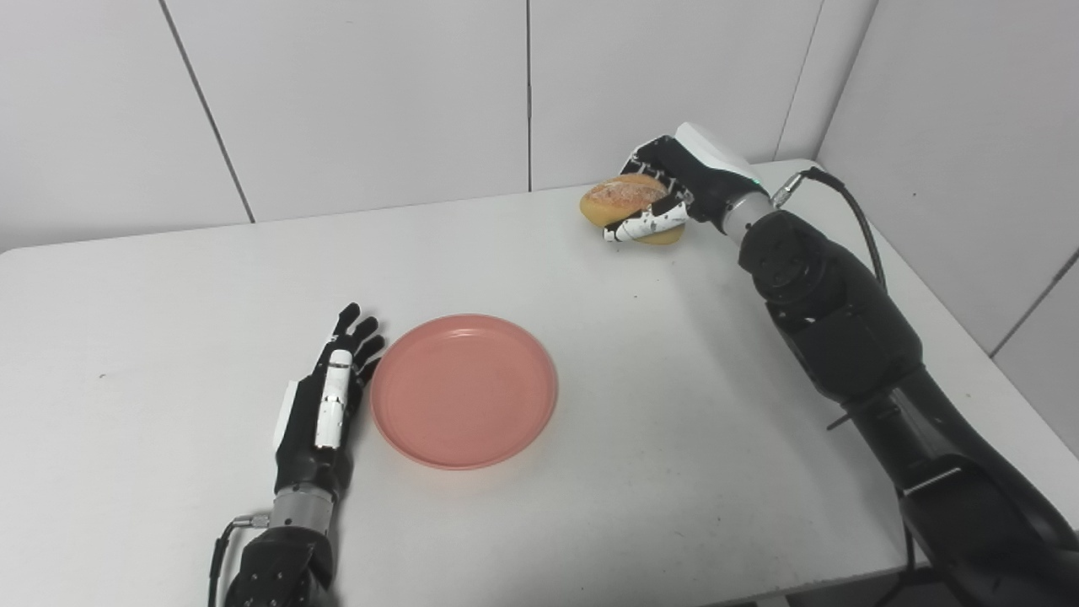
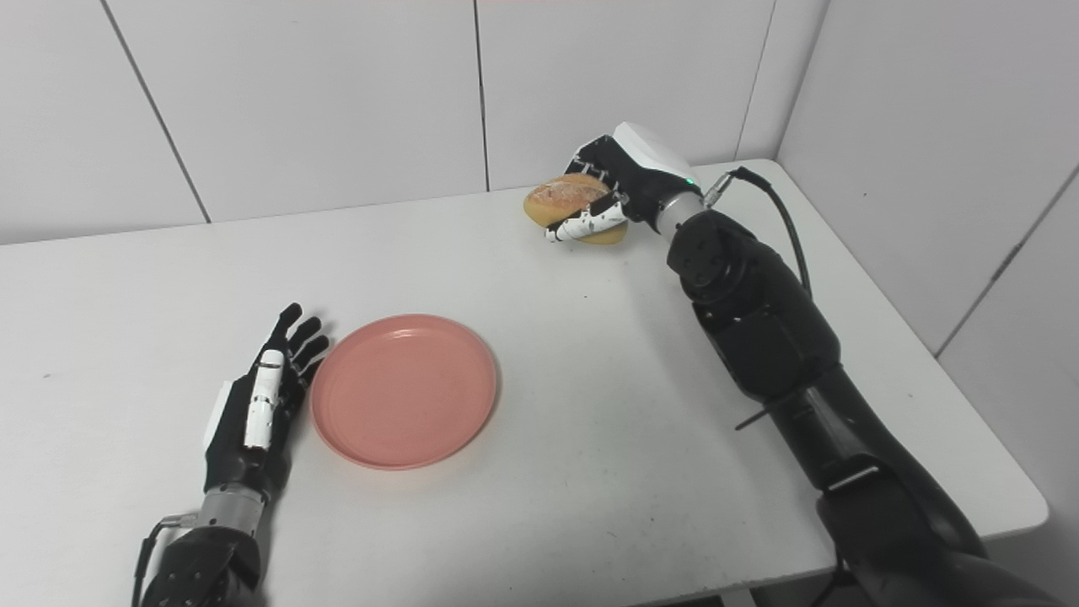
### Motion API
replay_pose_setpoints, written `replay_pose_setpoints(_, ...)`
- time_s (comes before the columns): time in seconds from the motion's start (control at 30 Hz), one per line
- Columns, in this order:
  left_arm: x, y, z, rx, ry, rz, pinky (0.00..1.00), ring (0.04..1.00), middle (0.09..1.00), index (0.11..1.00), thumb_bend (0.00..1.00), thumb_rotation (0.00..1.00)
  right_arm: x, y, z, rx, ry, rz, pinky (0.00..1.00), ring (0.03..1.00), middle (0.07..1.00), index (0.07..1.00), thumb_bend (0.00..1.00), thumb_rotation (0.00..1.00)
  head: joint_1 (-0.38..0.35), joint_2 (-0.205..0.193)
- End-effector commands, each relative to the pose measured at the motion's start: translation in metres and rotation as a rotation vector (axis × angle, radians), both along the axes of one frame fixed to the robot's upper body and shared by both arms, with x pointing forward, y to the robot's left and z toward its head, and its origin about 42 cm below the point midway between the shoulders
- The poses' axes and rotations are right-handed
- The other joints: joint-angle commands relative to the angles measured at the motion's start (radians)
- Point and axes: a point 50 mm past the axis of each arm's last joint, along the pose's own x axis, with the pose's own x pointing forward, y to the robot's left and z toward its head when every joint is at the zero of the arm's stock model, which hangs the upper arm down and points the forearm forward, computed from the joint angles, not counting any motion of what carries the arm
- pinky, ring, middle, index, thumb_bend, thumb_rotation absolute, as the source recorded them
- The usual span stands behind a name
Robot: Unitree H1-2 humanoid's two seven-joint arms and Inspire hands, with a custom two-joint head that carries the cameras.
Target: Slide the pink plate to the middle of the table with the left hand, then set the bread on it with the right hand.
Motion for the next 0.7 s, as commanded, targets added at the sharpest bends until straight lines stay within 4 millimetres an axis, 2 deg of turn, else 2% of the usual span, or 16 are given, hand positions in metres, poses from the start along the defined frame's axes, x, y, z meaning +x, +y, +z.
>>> replay_pose_setpoints(0.0, 0.005, -0.011, 0.005, -0.007, -0.012, -0.005, 0.88, 0.906, 0.925, 0.927, 0.34, 1.0, -0.006, 0.017, 0.031, -0.002, -0.093, 0.066, 0.32, 0.379, 0.448, 0.478, 0.48, 0.15, 0.014, 0.005)
replay_pose_setpoints(0.13, 0.002, -0.016, 0.008, -0.01, -0.017, 0.01, 0.88, 0.909, 0.927, 0.931, 0.34, 1.0, -0.02, 0.043, 0.037, -0.009, -0.112, 0.16, 0.3, 0.368, 0.436, 0.467, 0.49, 0.08, 0.037, 0.016)
replay_pose_setpoints(0.3, -0.006, -0.023, 0.012, -0.008, -0.025, 0.052, 0.89, 0.912, 0.928, 0.932, 0.35, 1.0, -0.035, 0.074, 0.037, -0.001, -0.088, 0.245, 0.34, 0.391, 0.448, 0.479, 0.51, 0.05, 0.077, 0.033)
replay_pose_setpoints(0.67, -0.017, -0.031, 0.02, -0.024, -0.035, 0.065, 0.93, 0.936, 0.956, 0.958, 0.39, 1.0, -0.041, 0.122, 0.009, -0.022, -0.038, 0.349, 0.32, 0.367, 0.423, 0.453, 0.53, 0.12, 0.146, 0.056)
